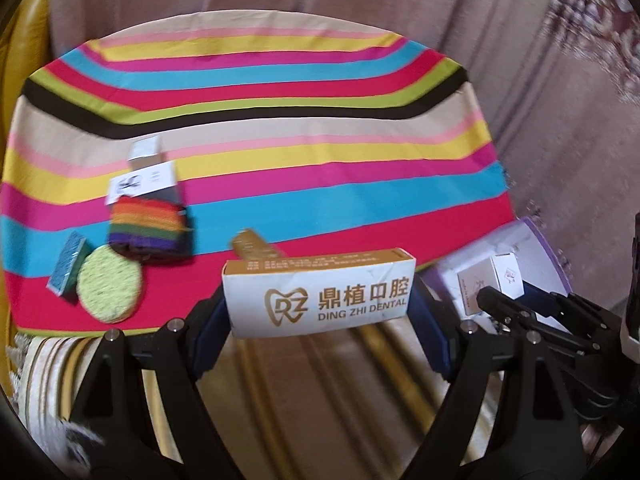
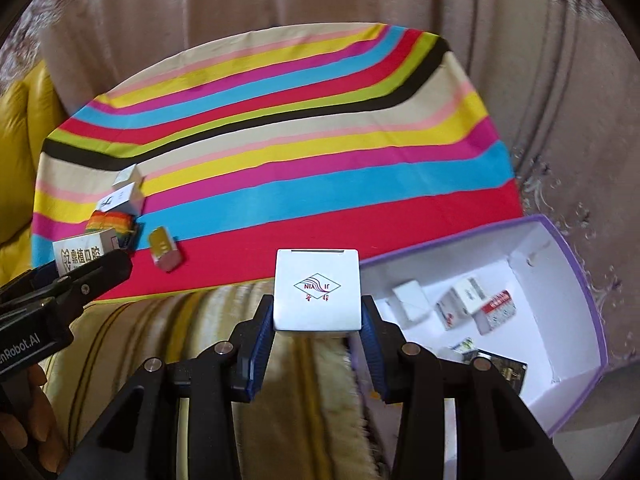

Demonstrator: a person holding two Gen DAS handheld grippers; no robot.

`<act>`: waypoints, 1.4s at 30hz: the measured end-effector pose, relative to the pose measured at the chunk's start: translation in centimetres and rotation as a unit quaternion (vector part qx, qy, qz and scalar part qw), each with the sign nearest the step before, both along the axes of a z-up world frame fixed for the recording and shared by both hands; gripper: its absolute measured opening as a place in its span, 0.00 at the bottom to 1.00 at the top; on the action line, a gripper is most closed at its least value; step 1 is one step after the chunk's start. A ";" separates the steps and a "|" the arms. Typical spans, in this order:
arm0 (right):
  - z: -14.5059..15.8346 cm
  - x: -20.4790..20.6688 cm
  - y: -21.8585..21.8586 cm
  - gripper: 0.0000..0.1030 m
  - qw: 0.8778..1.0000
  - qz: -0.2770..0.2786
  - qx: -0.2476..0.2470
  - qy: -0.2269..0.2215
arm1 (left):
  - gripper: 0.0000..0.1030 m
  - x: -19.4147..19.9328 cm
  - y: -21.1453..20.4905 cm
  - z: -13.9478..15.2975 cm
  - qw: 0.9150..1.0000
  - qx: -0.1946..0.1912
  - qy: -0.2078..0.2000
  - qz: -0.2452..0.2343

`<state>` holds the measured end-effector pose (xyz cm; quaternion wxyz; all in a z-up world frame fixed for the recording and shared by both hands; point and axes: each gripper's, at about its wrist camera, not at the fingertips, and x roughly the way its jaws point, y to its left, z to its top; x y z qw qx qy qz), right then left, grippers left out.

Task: Organize objects
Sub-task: 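Carry both boxes into storage box and open both tools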

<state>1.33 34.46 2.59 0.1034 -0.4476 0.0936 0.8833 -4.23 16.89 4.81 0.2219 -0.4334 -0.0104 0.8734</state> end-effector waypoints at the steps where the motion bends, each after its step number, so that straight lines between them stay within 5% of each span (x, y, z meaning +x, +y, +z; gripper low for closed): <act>1: 0.0 0.3 0.5 0.41 1.000 -0.006 0.000 0.001 | 0.81 0.1 0.7 0.0 1.000 0.001 0.001 -0.010; 26: -1.3 6.8 13.5 0.42 0.985 -0.169 -0.020 0.002 | 0.82 3.0 14.2 0.2 0.981 -0.001 0.018 -0.193; 35: -1.4 7.1 14.0 0.54 0.984 -0.175 -0.032 0.005 | 0.86 2.2 13.0 0.5 0.983 0.042 0.009 -0.180; 42: -0.4 6.7 12.6 0.54 0.987 -0.160 -0.028 0.016 | 0.86 1.7 10.6 1.1 0.986 0.056 0.002 -0.157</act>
